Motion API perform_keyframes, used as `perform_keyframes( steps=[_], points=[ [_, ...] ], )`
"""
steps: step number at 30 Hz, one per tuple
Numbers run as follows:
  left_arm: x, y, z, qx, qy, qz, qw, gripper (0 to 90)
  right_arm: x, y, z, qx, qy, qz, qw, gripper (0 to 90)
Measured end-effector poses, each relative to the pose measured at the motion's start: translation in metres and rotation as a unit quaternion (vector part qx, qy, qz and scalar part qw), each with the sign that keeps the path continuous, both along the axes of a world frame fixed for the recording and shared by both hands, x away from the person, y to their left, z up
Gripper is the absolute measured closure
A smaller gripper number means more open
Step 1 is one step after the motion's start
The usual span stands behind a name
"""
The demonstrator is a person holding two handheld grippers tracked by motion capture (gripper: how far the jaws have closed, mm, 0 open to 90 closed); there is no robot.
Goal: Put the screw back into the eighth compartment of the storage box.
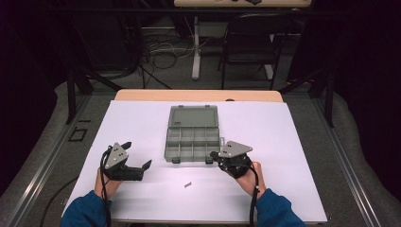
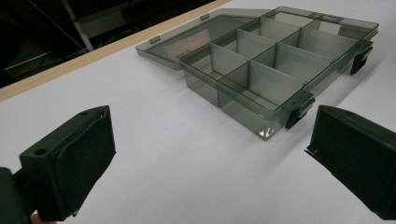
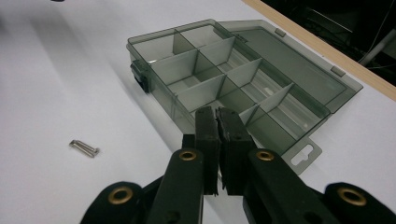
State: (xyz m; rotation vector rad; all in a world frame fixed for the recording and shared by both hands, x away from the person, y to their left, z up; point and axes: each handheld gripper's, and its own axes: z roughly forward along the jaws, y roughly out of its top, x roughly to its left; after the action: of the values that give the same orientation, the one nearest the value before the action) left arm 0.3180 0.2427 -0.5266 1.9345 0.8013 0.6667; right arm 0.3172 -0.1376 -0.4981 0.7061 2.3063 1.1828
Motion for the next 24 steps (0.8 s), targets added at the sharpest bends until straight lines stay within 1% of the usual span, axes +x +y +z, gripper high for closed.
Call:
perform_keyframes(
  steps=[4, 5, 6, 7, 9, 18, 19, 20, 21, 24],
  points=[
    [0.0, 0.0, 0.0, -0.002, 0.001, 0.0, 1.0, 0.0, 0.004, 0.0, 0.0, -0.003, -0.001, -0.007, 1.0, 87.8],
    [0.0, 0.0, 0.0, -0.001, 0.001, 0.0, 1.0, 0.0, 0.005, 0.0, -0.001, 0.002, -0.004, -0.008, 1.0, 87.8],
    [0.0, 0.0, 0.0, -0.001, 0.001, -0.001, 1.0, 0.1, 0.007, 0.0, -0.002, 0.0, -0.005, -0.009, 0.9999, 87.8],
    [0.0, 0.0, 0.0, -0.001, 0.001, -0.002, 1.0, 0.0, 0.008, 0.0, -0.001, -0.005, -0.001, -0.011, 0.9999, 87.8],
    [0.0, -0.001, 0.0, 0.0, 0.001, -0.001, 1.0, 0.0, 0.011, 0.0, -0.003, -0.008, -0.001, -0.015, 0.9999, 87.8],
    [0.0, -0.001, -0.001, 0.002, 0.001, 0.0, 1.0, 0.1, 0.025, 0.003, -0.01, -0.011, 0.008, -0.032, 0.9994, 87.8],
    [0.0, -0.001, 0.0, 0.001, 0.0, 0.0, 1.0, 0.0, 0.026, 0.003, -0.01, -0.017, 0.01, -0.033, 0.9993, 87.7],
    [0.0, -0.001, 0.0, 0.003, -0.001, 0.0, 1.0, 0.1, 0.027, 0.004, -0.012, -0.014, 0.01, -0.033, 0.9993, 87.7],
    [0.0, -0.001, 0.0, 0.002, 0.0, -0.001, 1.0, 0.0, 0.029, 0.004, -0.013, -0.018, 0.015, -0.036, 0.9991, 87.7],
    [0.0, -0.001, -0.001, -0.001, 0.001, 0.001, 1.0, 0.0, 0.033, 0.005, -0.016, -0.023, 0.016, -0.04, 0.9988, 87.7]
  ],
)
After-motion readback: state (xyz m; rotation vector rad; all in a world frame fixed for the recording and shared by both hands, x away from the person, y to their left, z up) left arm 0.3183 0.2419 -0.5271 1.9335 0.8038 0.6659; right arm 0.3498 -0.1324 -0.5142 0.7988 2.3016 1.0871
